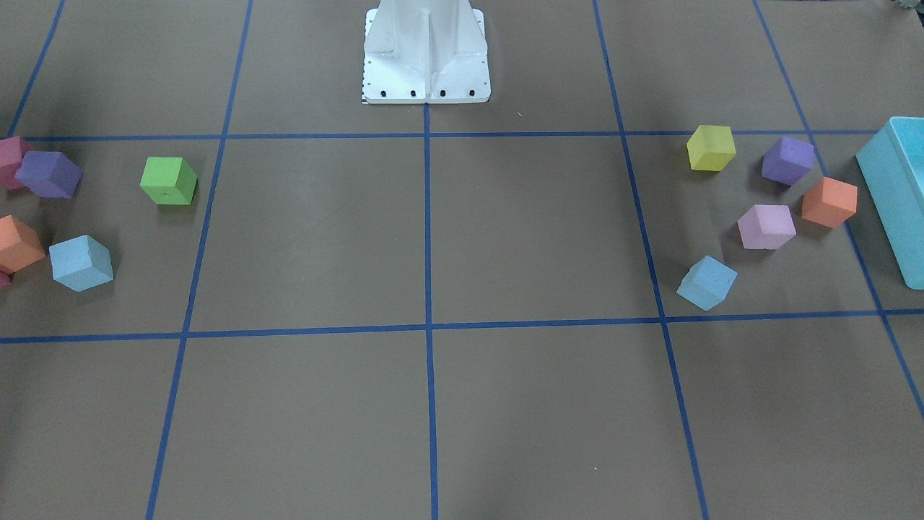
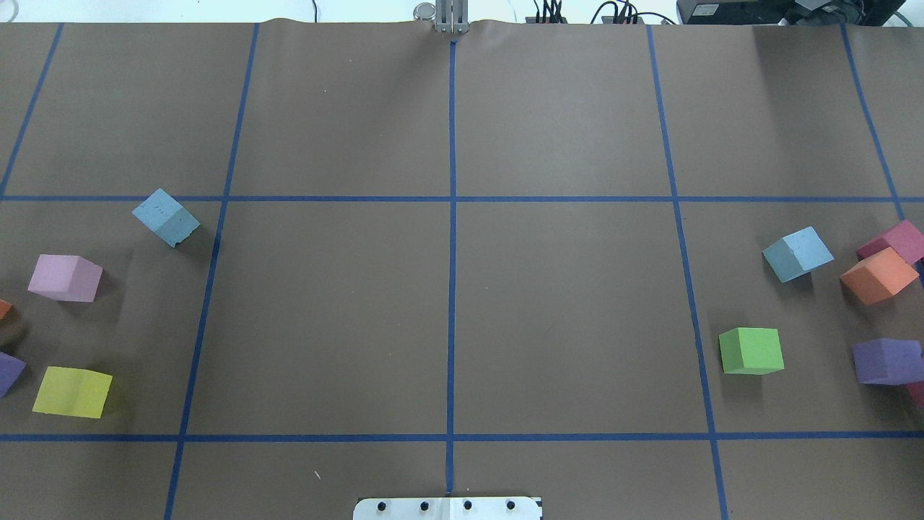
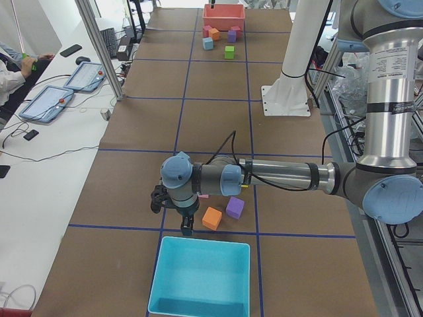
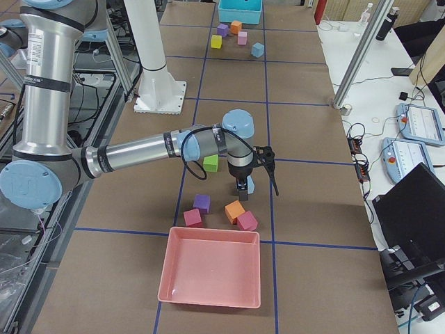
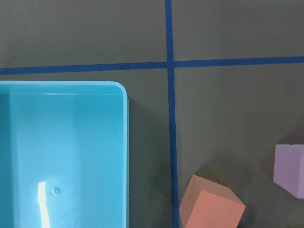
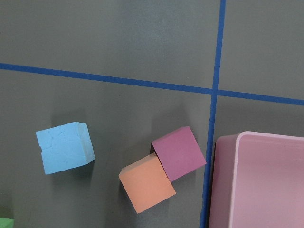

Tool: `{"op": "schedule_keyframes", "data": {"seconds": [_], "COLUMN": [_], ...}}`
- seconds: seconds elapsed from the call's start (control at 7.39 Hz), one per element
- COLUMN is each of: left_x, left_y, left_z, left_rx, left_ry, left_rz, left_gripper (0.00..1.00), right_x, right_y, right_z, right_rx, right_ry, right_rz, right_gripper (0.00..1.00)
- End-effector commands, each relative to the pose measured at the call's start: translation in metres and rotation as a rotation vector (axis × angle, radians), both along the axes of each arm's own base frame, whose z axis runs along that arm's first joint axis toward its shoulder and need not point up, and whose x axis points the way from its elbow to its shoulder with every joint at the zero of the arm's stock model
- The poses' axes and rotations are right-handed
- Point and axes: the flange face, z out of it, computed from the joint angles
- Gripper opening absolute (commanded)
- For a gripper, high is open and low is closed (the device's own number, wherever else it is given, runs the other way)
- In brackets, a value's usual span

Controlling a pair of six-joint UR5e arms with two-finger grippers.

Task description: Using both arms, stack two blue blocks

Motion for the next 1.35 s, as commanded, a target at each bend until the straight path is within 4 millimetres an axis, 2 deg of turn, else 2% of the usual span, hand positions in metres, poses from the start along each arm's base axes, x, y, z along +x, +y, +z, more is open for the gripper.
{"op": "schedule_keyframes", "data": {"seconds": [0.0,0.14,0.27,0.54,0.68,0.95,1.08,1.22], "left_x": [0.003,0.003,0.004,0.011,0.025,0.080,0.105,0.139], "left_y": [0.000,-0.002,-0.006,-0.037,-0.053,-0.066,-0.066,-0.067], "left_z": [0.002,-0.004,-0.010,-0.048,-0.067,-0.098,-0.111,-0.125], "left_rx": [-0.011,-0.010,-0.006,-0.015,-0.003,-0.049,-0.060,-0.052], "left_ry": [0.033,0.039,0.040,0.072,0.085,0.088,0.087,0.101], "left_rz": [0.000,-0.006,-0.008,-0.078,-0.067,-0.061,-0.054,-0.061], "left_gripper": [0.99,0.99,0.99,0.99,0.99,0.99,0.99,0.99], "right_x": [-0.002,-0.005,-0.008,-0.035,-0.051,-0.079,-0.092,-0.108], "right_y": [-0.003,-0.019,-0.026,-0.043,-0.049,-0.059,-0.067,-0.072], "right_z": [-0.009,-0.028,-0.032,-0.049,-0.043,-0.044,-0.052,-0.052], "right_rx": [0.023,0.062,0.074,0.104,0.120,0.130,0.141,0.130], "right_ry": [-0.022,-0.027,-0.019,-0.033,-0.034,-0.032,-0.034,-0.038], "right_rz": [-0.012,-0.004,-0.008,-0.062,-0.120,-0.181,-0.199,-0.214], "right_gripper": [1.00,1.00,1.00,1.00,1.00,1.00,1.00,1.00]}}
